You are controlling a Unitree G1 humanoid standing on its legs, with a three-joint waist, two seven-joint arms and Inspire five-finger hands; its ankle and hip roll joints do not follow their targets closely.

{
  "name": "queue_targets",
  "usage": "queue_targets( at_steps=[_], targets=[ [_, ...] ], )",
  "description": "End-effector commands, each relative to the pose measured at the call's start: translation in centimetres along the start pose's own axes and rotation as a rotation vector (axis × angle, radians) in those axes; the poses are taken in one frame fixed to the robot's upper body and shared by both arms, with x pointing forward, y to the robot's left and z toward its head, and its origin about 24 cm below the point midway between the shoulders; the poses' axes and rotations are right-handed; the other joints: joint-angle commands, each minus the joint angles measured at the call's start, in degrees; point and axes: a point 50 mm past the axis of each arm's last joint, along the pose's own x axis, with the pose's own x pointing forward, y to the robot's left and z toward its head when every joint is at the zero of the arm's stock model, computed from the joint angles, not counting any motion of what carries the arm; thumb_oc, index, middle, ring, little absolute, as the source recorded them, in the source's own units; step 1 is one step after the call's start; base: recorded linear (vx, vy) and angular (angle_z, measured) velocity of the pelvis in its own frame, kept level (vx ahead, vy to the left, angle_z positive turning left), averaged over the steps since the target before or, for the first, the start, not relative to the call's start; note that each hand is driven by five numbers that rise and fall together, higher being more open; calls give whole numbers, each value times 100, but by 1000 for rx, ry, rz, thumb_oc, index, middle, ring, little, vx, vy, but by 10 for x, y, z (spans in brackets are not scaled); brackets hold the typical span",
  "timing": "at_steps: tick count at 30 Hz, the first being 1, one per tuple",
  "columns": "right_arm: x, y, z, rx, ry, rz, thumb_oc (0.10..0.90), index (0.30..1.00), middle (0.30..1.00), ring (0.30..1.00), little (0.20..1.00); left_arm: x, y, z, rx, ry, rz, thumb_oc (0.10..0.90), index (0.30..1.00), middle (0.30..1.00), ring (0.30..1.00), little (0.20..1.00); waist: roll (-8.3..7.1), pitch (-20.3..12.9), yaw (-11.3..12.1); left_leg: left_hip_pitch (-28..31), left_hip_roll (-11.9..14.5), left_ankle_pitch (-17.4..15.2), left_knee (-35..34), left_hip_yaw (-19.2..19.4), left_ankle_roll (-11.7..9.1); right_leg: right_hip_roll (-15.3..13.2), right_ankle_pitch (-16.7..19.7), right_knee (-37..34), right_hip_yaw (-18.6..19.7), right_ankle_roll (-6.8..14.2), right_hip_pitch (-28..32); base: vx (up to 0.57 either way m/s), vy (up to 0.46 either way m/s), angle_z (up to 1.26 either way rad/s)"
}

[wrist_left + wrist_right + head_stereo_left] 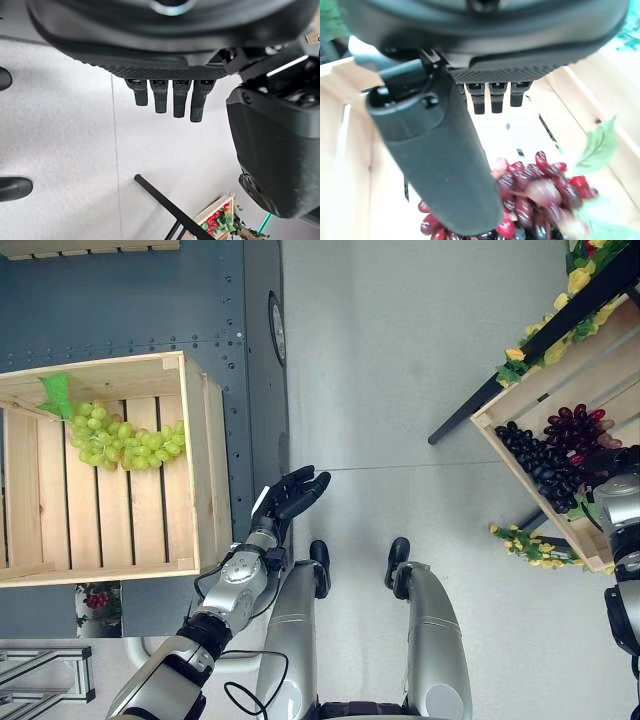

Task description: Pick up the fruits from the basket on one side to the basket on the other side

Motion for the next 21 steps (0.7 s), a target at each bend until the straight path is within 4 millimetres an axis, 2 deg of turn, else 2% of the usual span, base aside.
queue_targets(
  at_steps=[1, 8, 13, 15, 16, 17, 21],
  targets=[
    [17, -57, 16, -137, -148, -148, 800, 900, 900, 900, 900, -8, -3, 12, 13, -90, -73, 800, 900, 900, 900, 900, -277, -86, 13, 546, -47, -711, -160, 298, 116, 255, -188, -148, -408, -169, 535, 5, -21, -9],
    [14, -42, 12, -160, -128, -44, 800, 900, 900, 900, 900, -5, -1, 12, 23, -73, -62, 800, 900, 900, 900, 900, -433, -86, 33, 635, -20, -721, -215, 264, 117, 322, -84, -384, -410, -114, 678, 10, -12, -8],
    [4, -15, 20, -108, -211, 65, 800, 900, 900, 900, 900, -3, -4, 7, 22, -38, -56, 800, 900, 900, 900, 900, -454, -86, 21, 815, -48, -681, -391, 301, 127, 344, -59, -513, -371, -85, 830, 0, 1, -1],
    [-16, 17, 24, -63, -304, 148, 800, 900, 900, 900, 900, -3, -4, -1, 20, -6, -15, 800, 900, 900, 900, 900, -472, -86, -24, 1013, -72, -621, -587, 341, 121, 355, -28, -652, -342, -56, 992, 0, 0, 0],
    [-21, 23, 23, -58, -313, 161, 800, 900, 900, 900, 900, -3, -4, -3, 22, -2, -9, 800, 900, 900, 900, 900, -475, -86, -35, 1060, -72, -616, -629, 351, 124, 352, -27, -676, -338, -46, 1025, 0, 24, -4],
    [-34, 40, 20, -37, -352, 198, 800, 900, 900, 900, 900, -2, -4, -6, 31, 11, 12, 800, 900, 900, 900, 900, -483, -86, -64, 1154, -80, -606, -705, 359, 128, 344, -26, -718, -317, -22, 1098, 0, 9, -6],
    [-61, 69, 18, 3, -422, 259, 800, 900, 900, 900, 900, 0, -5, -10, 46, 17, 41, 800, 900, 900, 900, 900, -510, -86, -113, 1380, -94, -595, -842, 391, 142, 341, -14, -860, -284, 6, 1314, -3, -1, -2]
  ],
)
